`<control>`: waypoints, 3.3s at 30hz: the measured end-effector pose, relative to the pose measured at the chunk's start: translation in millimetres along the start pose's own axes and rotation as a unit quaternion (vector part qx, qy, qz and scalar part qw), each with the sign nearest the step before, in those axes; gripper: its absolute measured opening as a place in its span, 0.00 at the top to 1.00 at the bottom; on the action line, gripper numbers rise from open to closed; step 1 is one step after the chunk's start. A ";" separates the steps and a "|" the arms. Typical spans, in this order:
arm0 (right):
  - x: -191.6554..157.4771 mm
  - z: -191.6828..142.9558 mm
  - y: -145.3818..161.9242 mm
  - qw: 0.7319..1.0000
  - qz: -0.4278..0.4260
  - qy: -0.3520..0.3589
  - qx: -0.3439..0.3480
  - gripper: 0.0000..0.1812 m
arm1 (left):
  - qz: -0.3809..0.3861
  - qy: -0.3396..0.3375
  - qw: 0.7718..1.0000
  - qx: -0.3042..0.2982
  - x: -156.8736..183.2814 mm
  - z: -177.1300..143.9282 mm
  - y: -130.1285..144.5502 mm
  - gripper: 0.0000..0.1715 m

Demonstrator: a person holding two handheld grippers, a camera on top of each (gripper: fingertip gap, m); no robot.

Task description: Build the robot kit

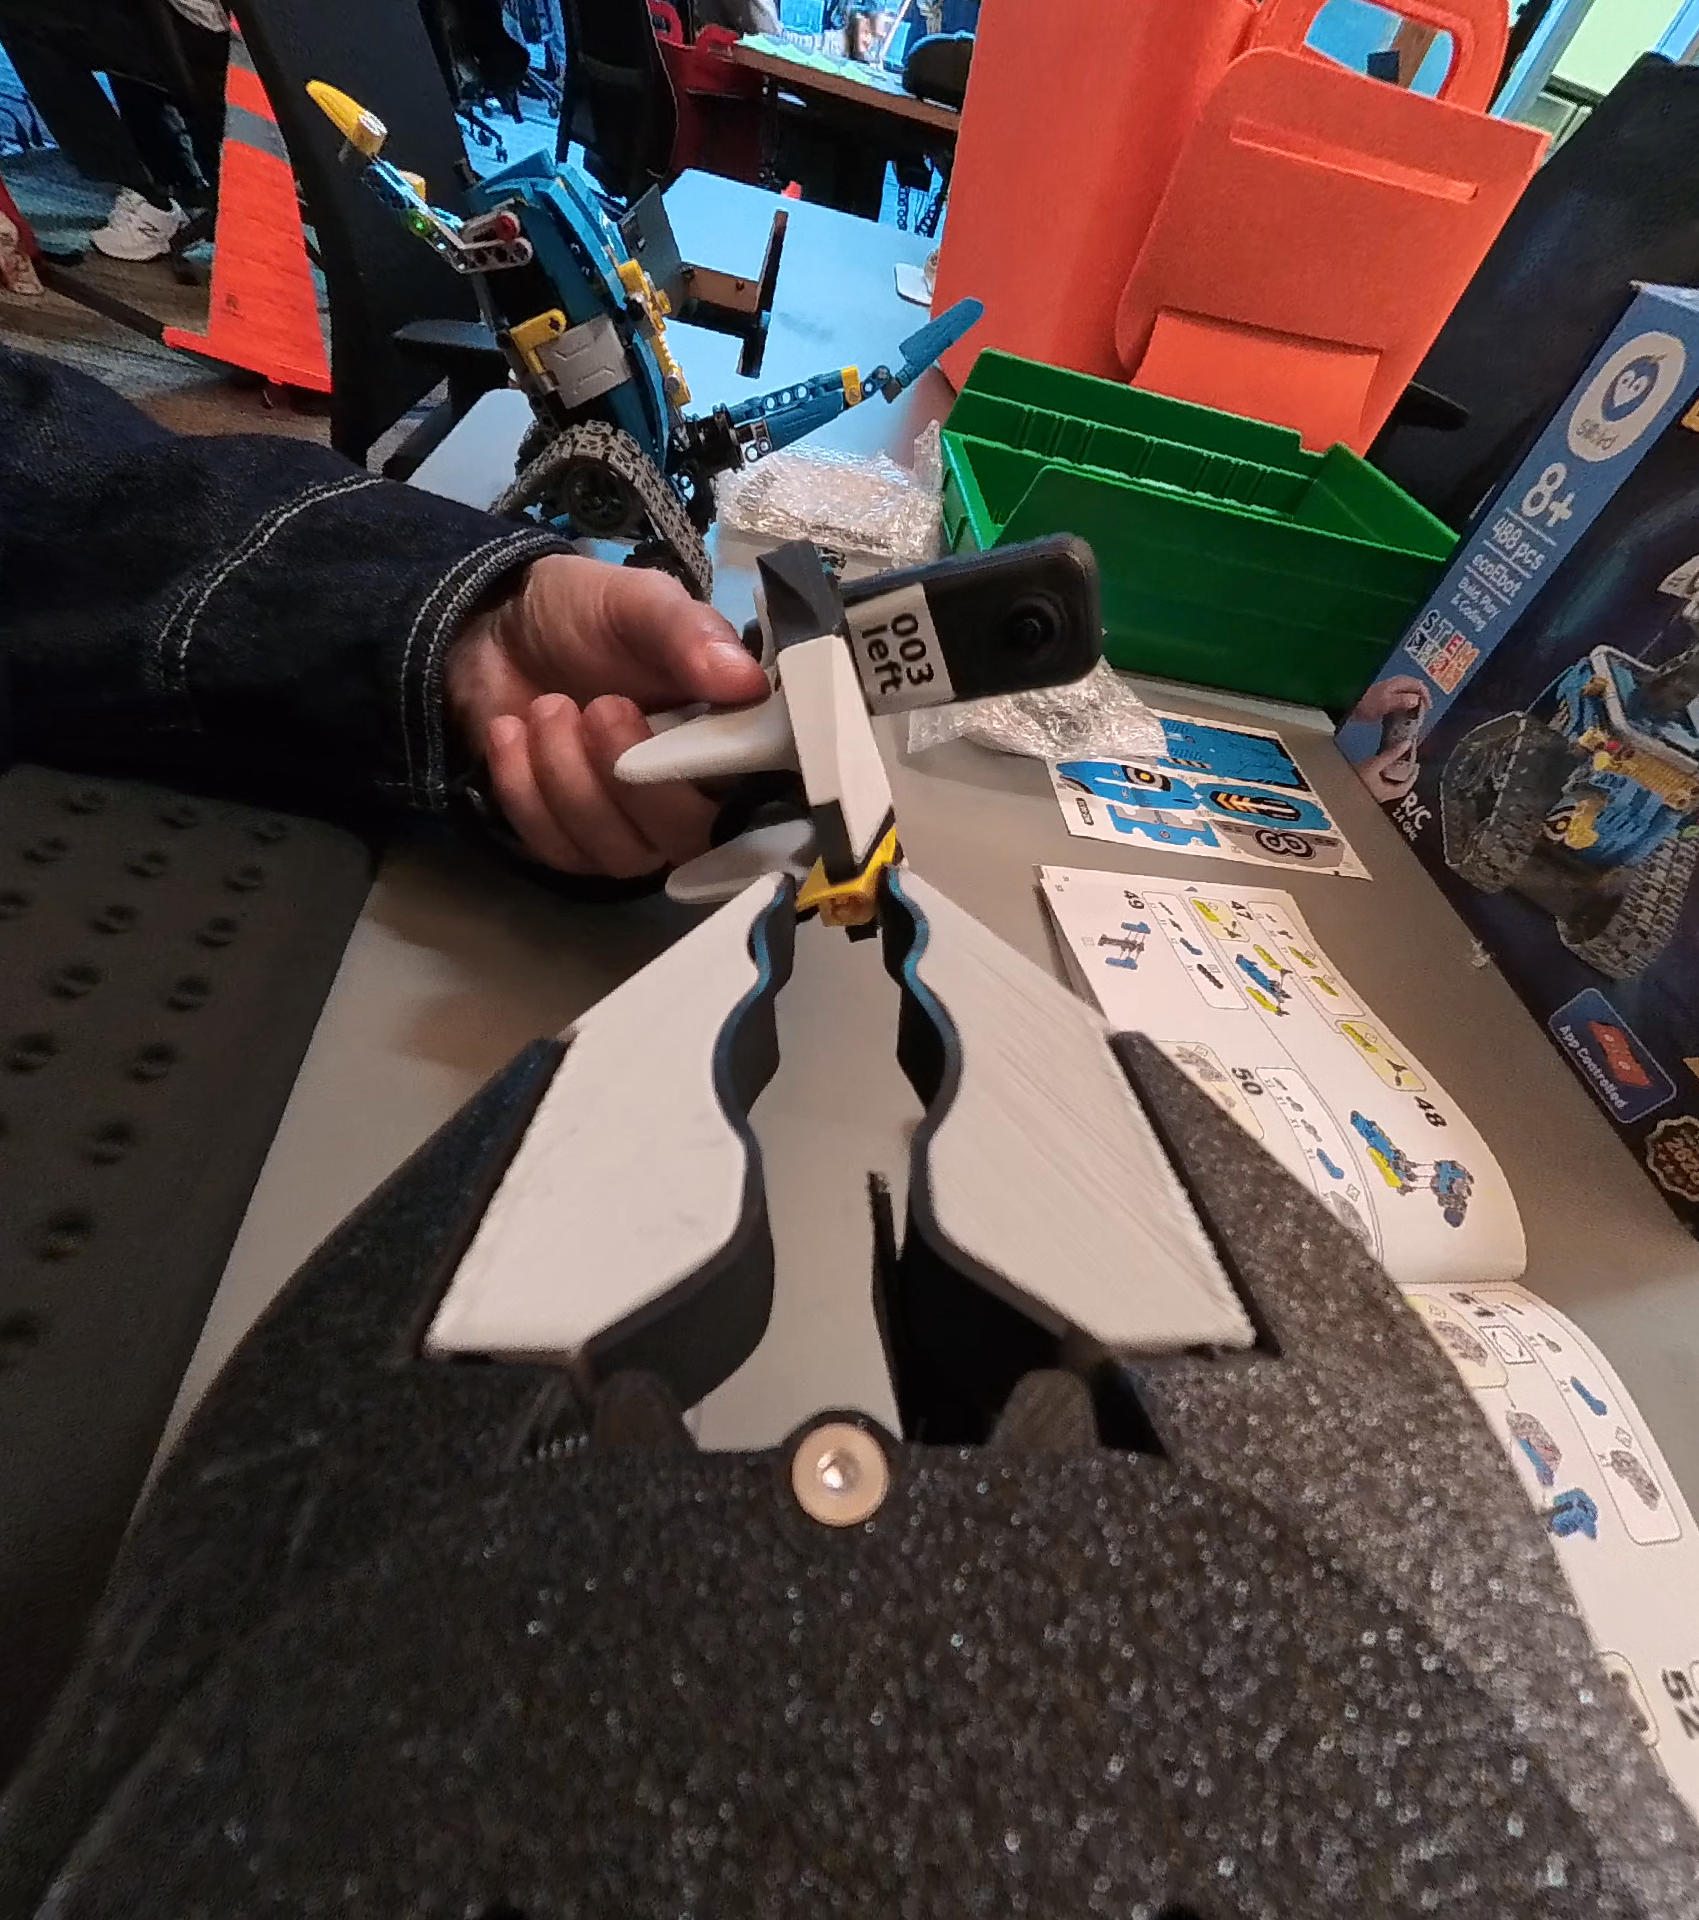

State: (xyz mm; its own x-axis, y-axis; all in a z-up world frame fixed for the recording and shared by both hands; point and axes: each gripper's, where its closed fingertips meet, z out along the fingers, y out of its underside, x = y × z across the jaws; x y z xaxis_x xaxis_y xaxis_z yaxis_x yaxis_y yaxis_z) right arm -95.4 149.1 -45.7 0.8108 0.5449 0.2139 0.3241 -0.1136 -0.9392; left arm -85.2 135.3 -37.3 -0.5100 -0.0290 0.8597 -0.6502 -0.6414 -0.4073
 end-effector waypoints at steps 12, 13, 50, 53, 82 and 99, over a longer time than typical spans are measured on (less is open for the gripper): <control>43.3 -16.2 -2.3 0.991 0.083 0.088 0.052 0.80 | 0.148 -0.120 0.978 0.085 -3.4 -35.2 -38.6 0.96; 51.8 -17.2 5.3 0.988 0.108 0.102 0.044 0.78 | 0.167 -0.156 0.969 0.097 -8.7 -44.6 -44.9 0.96; 60.5 -113.2 110.8 0.952 0.215 0.110 -0.188 0.73 | 0.270 -0.278 0.910 0.147 -13.8 -73.7 -73.2 0.96; 6.9 -133.2 121.9 0.943 0.257 0.041 -0.207 0.83 | 0.269 -0.281 0.910 0.142 -16.0 -71.2 -71.7 0.96; -26.1 -148.7 151.0 0.904 0.355 0.118 -0.207 0.91 | 0.294 -0.312 0.899 0.082 -23.1 -53.1 -51.2 0.96; -42.1 -143.7 156.9 0.918 0.311 0.069 -0.238 0.96 | 0.299 -0.320 0.896 0.073 -24.8 -51.5 -49.2 0.96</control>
State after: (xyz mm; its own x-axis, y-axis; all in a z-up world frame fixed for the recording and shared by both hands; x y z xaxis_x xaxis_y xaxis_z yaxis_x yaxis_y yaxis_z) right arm -8.7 -11.1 -163.4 0.9544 0.1462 -0.2604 -0.0716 -0.7345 -0.6748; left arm -69.6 207.0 -54.5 -0.2857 -0.8047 0.5204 -0.2636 -0.4561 -0.8500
